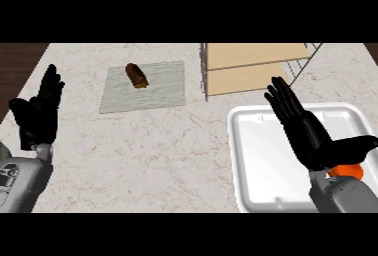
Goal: Pick the cupcake from the tray and place it in the tiered shelf
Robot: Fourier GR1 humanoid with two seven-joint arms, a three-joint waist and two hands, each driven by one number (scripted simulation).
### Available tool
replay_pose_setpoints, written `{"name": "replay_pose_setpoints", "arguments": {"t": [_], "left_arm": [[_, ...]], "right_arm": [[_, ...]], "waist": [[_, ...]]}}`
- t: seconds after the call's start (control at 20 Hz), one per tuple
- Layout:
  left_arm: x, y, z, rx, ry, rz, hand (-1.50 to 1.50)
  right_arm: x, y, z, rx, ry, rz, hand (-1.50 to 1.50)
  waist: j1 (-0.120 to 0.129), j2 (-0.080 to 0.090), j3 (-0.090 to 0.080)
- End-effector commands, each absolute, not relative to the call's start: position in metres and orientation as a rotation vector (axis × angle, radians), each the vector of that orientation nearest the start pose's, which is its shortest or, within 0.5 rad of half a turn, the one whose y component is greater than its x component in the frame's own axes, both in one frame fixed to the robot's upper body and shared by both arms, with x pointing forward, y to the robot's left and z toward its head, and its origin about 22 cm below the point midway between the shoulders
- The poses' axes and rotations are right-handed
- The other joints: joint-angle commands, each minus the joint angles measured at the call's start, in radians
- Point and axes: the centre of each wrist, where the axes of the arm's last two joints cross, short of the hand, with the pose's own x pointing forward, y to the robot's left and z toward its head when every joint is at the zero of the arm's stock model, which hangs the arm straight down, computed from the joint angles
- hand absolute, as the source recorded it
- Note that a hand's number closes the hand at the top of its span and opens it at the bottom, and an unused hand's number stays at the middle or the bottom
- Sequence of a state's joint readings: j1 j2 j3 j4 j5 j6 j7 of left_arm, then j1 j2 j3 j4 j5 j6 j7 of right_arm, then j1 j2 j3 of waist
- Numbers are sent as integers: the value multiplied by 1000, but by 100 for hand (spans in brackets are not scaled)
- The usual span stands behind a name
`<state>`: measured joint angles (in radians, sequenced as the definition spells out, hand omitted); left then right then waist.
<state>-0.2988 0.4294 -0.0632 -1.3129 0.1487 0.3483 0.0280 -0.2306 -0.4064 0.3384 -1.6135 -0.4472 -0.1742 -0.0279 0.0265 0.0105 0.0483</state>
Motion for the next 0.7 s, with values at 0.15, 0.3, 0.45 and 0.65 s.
{"name": "replay_pose_setpoints", "arguments": {"t": [0.15, 0.3, 0.45, 0.65], "left_arm": [[282, 312, 4, 320, -1320, 39, 0], [270, 302, -20, 257, -1214, 71, 0], [256, 292, -34, 121, -1127, 85, 0], [236, 301, -37, 105, -1125, 51, 0]], "right_arm": [[275, -340, 89, -235, -1806, 110, 150], [252, -417, 81, -744, -1472, 314, 150], [236, -461, 65, -684, -1401, -17, 150], [217, -497, 43, -580, -1511, 43, -150]], "waist": [[-59, -11, -46], [-103, 32, -69], [-41, -4, -46], [-19, -9, -46]]}}
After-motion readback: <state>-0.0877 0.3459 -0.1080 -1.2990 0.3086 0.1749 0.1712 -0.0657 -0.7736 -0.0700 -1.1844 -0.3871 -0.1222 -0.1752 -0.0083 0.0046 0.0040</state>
